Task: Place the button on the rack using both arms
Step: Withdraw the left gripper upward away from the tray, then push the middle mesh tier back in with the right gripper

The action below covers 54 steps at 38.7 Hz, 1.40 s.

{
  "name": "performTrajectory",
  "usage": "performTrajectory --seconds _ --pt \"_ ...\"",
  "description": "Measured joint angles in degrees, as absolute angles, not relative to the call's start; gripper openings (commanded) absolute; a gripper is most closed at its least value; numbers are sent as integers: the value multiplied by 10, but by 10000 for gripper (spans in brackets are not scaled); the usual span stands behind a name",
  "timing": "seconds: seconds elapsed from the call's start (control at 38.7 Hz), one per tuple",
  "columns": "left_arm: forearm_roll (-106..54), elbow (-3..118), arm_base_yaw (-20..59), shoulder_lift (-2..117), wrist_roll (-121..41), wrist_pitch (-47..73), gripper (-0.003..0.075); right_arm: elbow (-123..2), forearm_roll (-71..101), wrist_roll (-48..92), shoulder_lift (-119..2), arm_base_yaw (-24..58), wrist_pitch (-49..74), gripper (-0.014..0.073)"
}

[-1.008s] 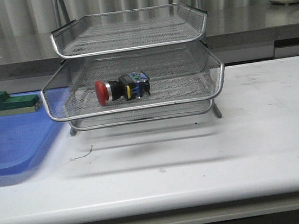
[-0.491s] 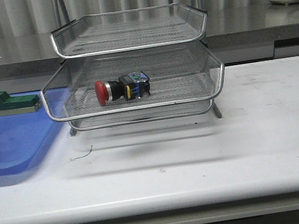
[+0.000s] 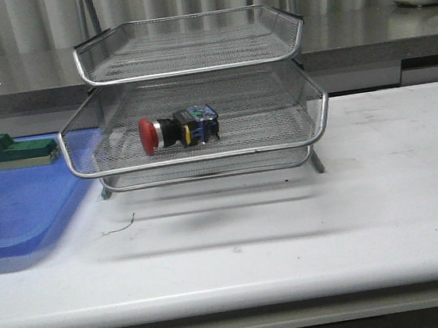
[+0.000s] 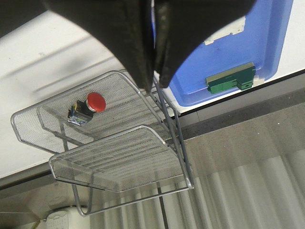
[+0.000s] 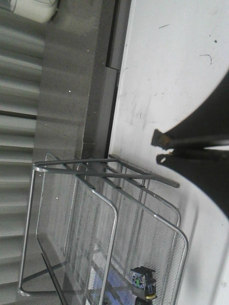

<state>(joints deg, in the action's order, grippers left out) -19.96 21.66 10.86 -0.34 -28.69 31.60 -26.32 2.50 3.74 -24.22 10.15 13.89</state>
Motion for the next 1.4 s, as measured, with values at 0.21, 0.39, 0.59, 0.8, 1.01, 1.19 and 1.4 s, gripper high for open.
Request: performTrajectory --seconds 0.21,0.39,0.59,0.8,1.01,1.19,1.4 --pt "-200 217 109 -3 -287 316 -19 -330 36 37 -398 104 138 -61" --pt "-200 217 109 -3 -287 316 -19 -388 39 37 -510 155 174 -61" --pt "-200 217 109 -3 -287 316 -19 -454 39 37 -644 270 208 -61" --pt "-200 217 109 -3 -287 316 -19 -515 39 37 -756 377 209 -61" --pt "-200 217 109 -3 -287 316 -19 -572 40 37 -865 444 209 -61" --pt "-200 217 109 -3 -287 316 -19 -625 40 37 -947 455 224 -61" --pt "-200 217 109 -3 -287 316 -19 -679 40 37 -1013 451 247 -61"
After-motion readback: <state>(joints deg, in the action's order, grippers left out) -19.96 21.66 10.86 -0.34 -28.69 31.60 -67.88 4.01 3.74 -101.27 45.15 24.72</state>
